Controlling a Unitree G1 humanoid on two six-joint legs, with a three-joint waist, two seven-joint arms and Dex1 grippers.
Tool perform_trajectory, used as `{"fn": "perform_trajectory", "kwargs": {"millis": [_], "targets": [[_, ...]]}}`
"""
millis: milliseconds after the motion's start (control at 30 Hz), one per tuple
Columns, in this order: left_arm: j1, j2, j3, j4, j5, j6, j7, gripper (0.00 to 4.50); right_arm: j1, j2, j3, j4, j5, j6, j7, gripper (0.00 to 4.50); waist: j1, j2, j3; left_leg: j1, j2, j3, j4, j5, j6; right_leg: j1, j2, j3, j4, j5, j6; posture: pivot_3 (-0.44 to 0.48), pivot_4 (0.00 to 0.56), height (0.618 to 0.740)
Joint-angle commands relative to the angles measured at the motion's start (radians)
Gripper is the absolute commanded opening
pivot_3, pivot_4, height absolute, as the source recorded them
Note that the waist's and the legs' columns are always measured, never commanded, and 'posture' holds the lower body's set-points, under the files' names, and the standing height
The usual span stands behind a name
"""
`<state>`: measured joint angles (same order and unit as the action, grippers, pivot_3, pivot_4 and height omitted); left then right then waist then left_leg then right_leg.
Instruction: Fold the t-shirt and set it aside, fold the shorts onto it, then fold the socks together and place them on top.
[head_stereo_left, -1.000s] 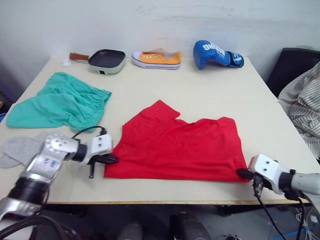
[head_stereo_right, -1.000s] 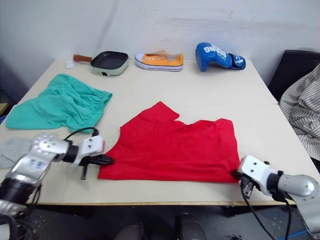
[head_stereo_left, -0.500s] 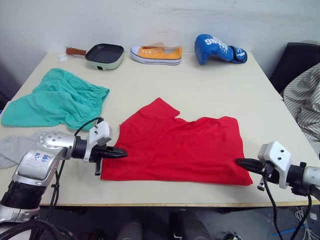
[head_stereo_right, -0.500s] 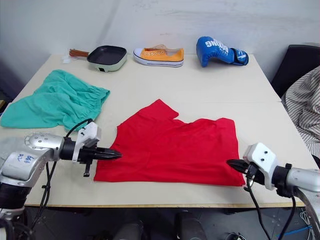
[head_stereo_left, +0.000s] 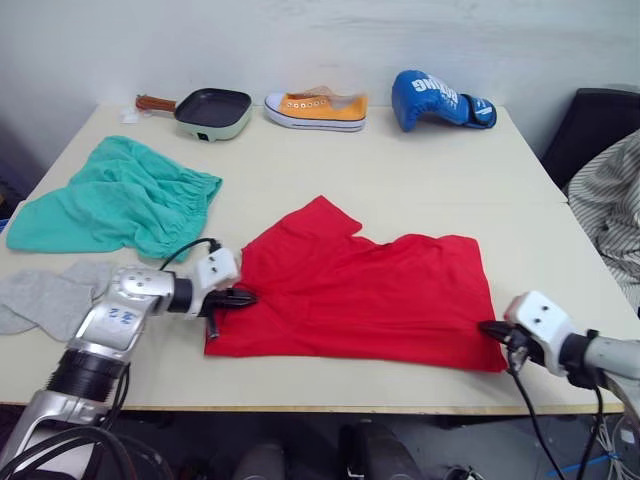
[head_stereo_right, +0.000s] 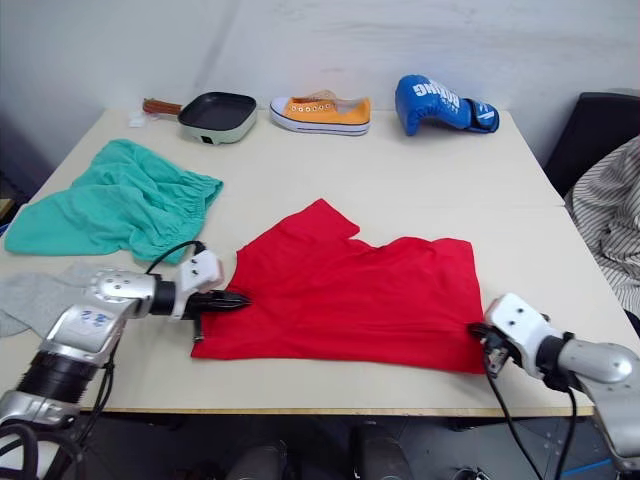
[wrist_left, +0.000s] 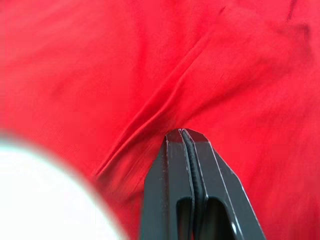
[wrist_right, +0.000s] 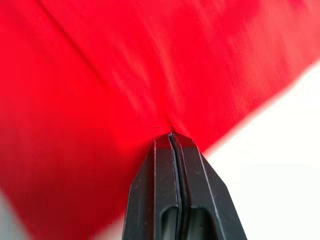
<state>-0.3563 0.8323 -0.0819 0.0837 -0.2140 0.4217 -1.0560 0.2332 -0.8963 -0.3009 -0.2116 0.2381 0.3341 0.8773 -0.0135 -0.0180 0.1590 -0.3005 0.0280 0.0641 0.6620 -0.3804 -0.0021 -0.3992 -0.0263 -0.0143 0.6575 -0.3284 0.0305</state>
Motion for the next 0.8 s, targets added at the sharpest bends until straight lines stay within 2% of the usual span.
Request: {"fn": "perform_trajectory", "kwargs": {"millis": [33, 133, 200, 267, 400, 533, 633, 800], "targets": [[0.063, 0.044, 0.094, -0.158, -0.109, 0.080, -0.051, 0.04, 0.018, 0.006, -0.113, -0.126, 0.114, -0.037, 0.072, 0.00, -0.010, 0.003, 0.003, 0.000, 0.000, 0.000, 0.000, 0.000, -0.001, -0.003, 0.000, 0.000, 0.000, 0.000, 0.000, 0.000, 0.150, 0.740], [0.108, 0.091, 0.159, -0.277, -0.187, 0.131, -0.094, 0.65, 0.051, -0.010, -0.156, -0.188, 0.130, -0.056, 0.110, 0.00, -0.012, 0.001, 0.006, -0.008, 0.000, 0.000, 0.001, 0.004, -0.008, -0.012, 0.000, -0.001, 0.002, 0.000, 0.000, 0.000, 0.150, 0.740], [0.145, 0.135, 0.200, -0.358, -0.240, 0.149, -0.146, 1.26, 0.068, -0.028, -0.169, -0.212, 0.118, -0.071, 0.137, 0.00, -0.012, 0.000, 0.006, -0.012, 0.000, -0.002, 0.001, 0.005, -0.009, -0.014, 0.001, -0.002, 0.001, 0.000, 0.000, 0.000, 0.150, 0.740], [0.181, 0.177, 0.218, -0.411, -0.265, 0.160, -0.176, 1.89, 0.101, -0.052, -0.166, -0.227, 0.092, -0.111, 0.184, 0.36, -0.012, 0.000, 0.006, -0.013, 0.000, -0.002, 0.001, 0.005, -0.008, -0.015, 0.000, -0.002, 0.000, 0.000, 0.000, 0.000, 0.150, 0.740], [0.265, 0.237, 0.156, -0.426, -0.129, -0.002, -0.187, 3.13, 0.126, -0.057, -0.120, -0.226, 0.038, -0.185, 0.202, 1.54, -0.011, 0.001, 0.007, -0.014, 0.000, -0.002, 0.001, 0.004, -0.007, -0.015, 0.000, -0.002, -0.002, 0.000, 0.000, 0.000, 0.150, 0.740], [0.290, 0.225, 0.093, -0.380, -0.010, -0.129, -0.136, 4.40, 0.145, -0.067, -0.070, -0.211, -0.024, -0.245, 0.219, 2.88, -0.010, 0.000, 0.008, -0.014, 0.000, -0.002, 0.001, 0.002, -0.003, -0.014, 0.000, -0.002, -0.002, 0.000, 0.000, 0.000, 0.150, 0.740], [0.278, 0.191, 0.053, -0.350, 0.053, -0.176, -0.085, 4.46, 0.155, -0.072, -0.020, -0.188, -0.082, -0.309, 0.226, 2.90, -0.006, 0.001, 0.009, -0.014, 0.000, -0.002, 0.001, 0.001, -0.001, -0.015, 0.000, -0.002, -0.002, 0.000, 0.000, 0.000, 0.150, 0.740], [0.290, 0.179, 0.034, -0.330, 0.065, -0.203, -0.092, 4.46, 0.132, -0.066, 0.037, -0.125, -0.141, -0.344, 0.198, 2.90, -0.008, -0.001, 0.011, -0.014, 0.000, -0.002, 0.001, 0.001, 0.000, -0.015, 0.000, -0.002, -0.002, 0.000, 0.000, 0.000, 0.150, 0.740]]}}
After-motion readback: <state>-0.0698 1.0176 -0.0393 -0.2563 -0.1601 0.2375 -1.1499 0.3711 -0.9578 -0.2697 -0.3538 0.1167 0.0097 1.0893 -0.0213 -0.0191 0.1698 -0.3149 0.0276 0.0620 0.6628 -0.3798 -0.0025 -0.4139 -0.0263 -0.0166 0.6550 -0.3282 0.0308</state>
